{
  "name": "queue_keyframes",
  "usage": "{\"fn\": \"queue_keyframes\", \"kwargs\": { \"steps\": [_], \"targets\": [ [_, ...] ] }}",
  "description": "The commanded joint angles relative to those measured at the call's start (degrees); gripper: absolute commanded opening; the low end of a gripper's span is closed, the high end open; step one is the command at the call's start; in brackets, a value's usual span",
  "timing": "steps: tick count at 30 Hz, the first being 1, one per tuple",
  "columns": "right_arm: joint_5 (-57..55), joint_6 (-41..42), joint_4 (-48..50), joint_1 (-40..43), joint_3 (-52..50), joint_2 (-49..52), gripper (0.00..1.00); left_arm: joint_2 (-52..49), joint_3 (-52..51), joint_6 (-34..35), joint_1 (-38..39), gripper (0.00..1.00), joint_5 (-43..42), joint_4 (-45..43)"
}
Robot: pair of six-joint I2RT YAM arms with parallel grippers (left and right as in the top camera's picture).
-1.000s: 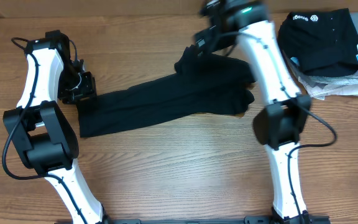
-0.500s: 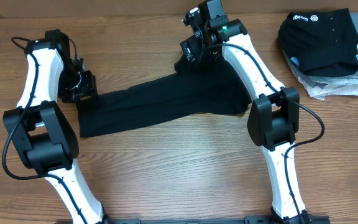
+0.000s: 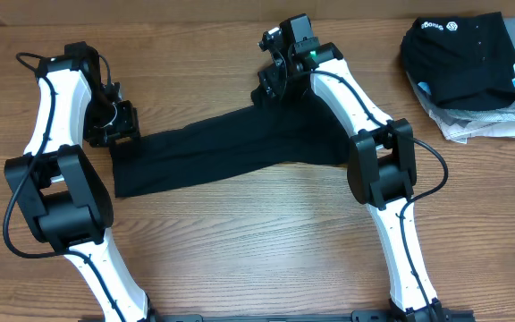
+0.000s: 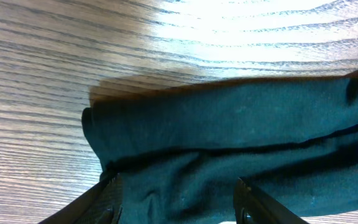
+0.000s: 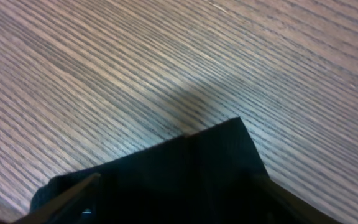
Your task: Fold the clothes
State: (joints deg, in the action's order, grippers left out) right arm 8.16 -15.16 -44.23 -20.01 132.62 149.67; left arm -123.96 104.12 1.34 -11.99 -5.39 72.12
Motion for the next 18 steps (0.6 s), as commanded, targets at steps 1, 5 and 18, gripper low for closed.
{"fn": "queue_keyframes", "kwargs": {
  "steps": [1,5,18],
  "targets": [
    [0.9,0.7,1.3,-0.1,-0.2,0.5,0.71,0.5,-0.5,-0.1,0.0,0.6,-0.6,-0.2],
    [0.9,2.1,1.8,-0.1,-0.2,0.5,0.38,0.5,-0.5,-0.1,0.0,0.6,-0.6,-0.2],
    [0.9,4.6,-4.3,1.8,3.5,0.3,0.04,0.5,-0.5,-0.1,0.0,0.6,-0.6,-0.9]
  ]
}}
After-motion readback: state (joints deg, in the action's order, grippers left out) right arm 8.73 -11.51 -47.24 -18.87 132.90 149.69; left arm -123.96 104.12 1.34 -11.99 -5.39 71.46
